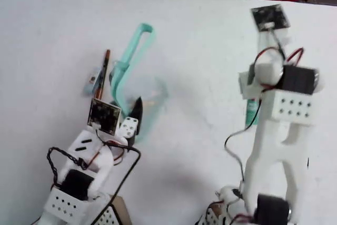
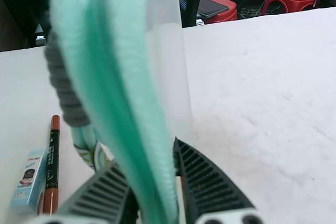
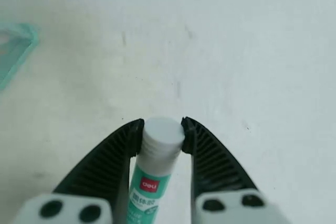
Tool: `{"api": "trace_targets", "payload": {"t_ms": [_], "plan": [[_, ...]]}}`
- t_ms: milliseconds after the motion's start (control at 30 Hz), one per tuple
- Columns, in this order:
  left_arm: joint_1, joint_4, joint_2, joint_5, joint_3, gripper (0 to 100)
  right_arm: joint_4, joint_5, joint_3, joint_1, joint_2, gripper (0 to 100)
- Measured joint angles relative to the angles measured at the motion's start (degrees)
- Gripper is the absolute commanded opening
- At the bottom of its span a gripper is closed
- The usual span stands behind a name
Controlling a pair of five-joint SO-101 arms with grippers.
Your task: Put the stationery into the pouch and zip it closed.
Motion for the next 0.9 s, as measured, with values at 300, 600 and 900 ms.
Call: {"api": "trace_targets", "payload": {"t_ms": [300,600,900], "plan": [[0.09,0.18,0.00,0.00,-0.26,14,-17.32,0.00,18.02,-9.14,-21.98,1.8],[1.93,2.46,1.05,-0.09,-0.09,25,-28.40,-0.18,18.29,-27.16,-36.66,1.8],[4.13,2.46,1.14,-0.18,-0.09,25,-45.27,-0.26,18.37,-32.53,-37.01,1.7]]}}
